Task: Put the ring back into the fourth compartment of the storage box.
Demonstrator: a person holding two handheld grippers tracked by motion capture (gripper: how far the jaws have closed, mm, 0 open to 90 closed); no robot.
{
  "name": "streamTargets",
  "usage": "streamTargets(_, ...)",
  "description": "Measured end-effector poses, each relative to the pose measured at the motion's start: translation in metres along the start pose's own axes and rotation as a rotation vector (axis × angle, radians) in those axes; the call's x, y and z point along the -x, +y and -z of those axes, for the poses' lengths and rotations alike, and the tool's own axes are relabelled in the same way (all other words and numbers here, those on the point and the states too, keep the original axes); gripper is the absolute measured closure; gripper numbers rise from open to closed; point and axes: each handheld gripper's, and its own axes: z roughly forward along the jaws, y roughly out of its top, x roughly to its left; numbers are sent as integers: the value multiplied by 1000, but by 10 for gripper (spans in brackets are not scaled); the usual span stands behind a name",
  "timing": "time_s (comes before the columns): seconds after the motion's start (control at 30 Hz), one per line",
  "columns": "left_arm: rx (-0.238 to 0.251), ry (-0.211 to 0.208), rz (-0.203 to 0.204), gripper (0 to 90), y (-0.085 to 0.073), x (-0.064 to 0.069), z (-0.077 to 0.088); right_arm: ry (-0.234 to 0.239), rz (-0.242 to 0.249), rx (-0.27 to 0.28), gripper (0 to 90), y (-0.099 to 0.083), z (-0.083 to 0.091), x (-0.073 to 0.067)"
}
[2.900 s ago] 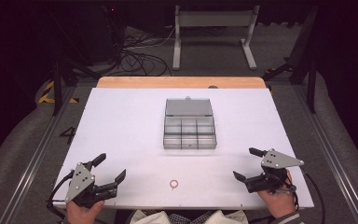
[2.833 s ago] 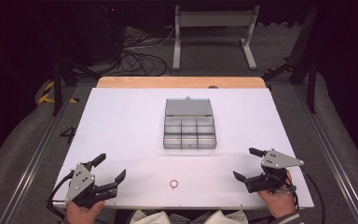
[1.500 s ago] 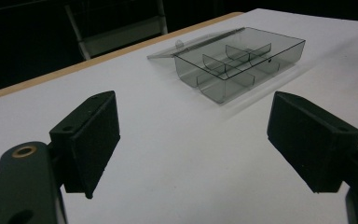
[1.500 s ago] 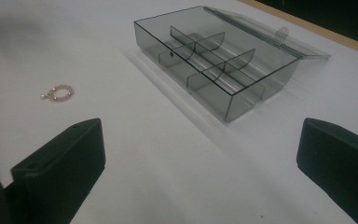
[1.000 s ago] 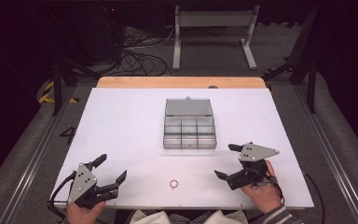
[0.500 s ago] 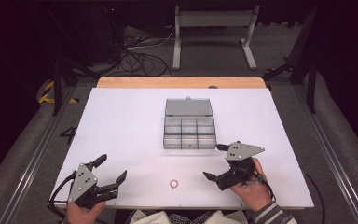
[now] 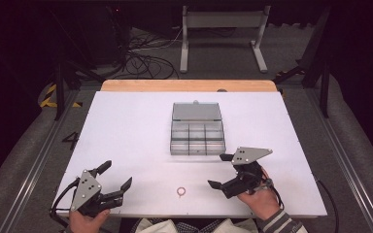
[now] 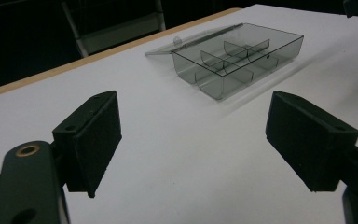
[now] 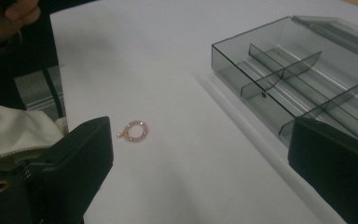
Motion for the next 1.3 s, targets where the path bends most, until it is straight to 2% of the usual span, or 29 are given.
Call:
streamTargets(0.13, 0, -1, 0, 187, 0, 0, 0, 24, -15, -33, 142, 4, -2, -3)
streamTargets(0.27, -1, 0, 1, 187, 0, 0, 0, 21, -5, -58, 188, 7, -6, -7)
streamTargets(0.43, -2, -1, -2, 187, 0, 0, 0, 22, 16, -106, 238, 10, -18, -14)
streamTargets(0.63, -4, -1, -2, 187, 0, 0, 0, 26, 10, -144, 309, 12, -30, -17)
streamTargets(1.3, -5, -2, -1, 187, 0, 0, 0, 63, 49, -221, 461, 17, -70, -32)
